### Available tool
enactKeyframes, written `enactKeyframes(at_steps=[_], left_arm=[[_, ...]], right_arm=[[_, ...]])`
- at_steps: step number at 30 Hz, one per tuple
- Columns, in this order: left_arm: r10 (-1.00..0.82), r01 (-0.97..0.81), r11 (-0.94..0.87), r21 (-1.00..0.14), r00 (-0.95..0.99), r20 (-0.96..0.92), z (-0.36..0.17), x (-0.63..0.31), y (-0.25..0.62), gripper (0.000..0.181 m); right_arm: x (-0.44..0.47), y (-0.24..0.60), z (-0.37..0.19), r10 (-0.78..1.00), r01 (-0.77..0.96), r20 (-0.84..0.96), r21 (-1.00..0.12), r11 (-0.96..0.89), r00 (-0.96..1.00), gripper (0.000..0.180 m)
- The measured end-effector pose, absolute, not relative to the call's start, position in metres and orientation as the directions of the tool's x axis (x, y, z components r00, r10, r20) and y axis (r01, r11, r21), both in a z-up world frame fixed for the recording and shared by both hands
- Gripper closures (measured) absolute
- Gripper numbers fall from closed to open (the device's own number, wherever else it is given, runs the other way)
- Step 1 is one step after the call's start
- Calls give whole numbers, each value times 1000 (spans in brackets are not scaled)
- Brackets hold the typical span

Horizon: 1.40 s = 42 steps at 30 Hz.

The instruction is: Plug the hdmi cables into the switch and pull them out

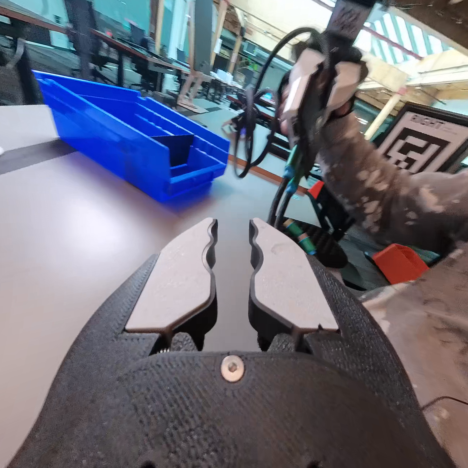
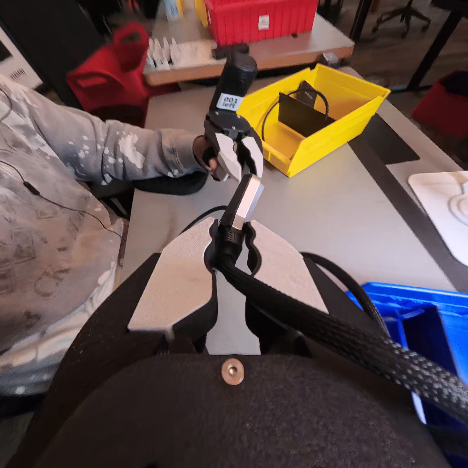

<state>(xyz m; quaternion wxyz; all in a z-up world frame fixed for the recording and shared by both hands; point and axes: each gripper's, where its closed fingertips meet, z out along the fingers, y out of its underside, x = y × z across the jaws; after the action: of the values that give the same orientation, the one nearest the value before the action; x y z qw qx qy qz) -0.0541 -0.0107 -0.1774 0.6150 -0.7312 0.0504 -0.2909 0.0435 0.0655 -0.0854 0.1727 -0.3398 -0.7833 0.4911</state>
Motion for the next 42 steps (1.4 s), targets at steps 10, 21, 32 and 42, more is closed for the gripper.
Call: enactKeyframes(at_steps=[10,21,32,42], left_arm=[[-305,259,-287,-922,888,344,-207,-82,-6,159],[-301,258,-328,-909,883,360,-220,-81,-4,160],[-341,284,-343,-895,850,400,-220,-72,-3,162],[-316,292,-373,-881,853,416,-231,-73,-1,163]], right_arm=[[-2,156,13,781,547,210,-607,576,-589,160],[-99,271,51,553,405,745,-405,820,-375,160],[-76,325,-92,983,582,-14,-807,96,-182,164],[-48,382,-126,789,547,-609,-634,-548,85,175]])
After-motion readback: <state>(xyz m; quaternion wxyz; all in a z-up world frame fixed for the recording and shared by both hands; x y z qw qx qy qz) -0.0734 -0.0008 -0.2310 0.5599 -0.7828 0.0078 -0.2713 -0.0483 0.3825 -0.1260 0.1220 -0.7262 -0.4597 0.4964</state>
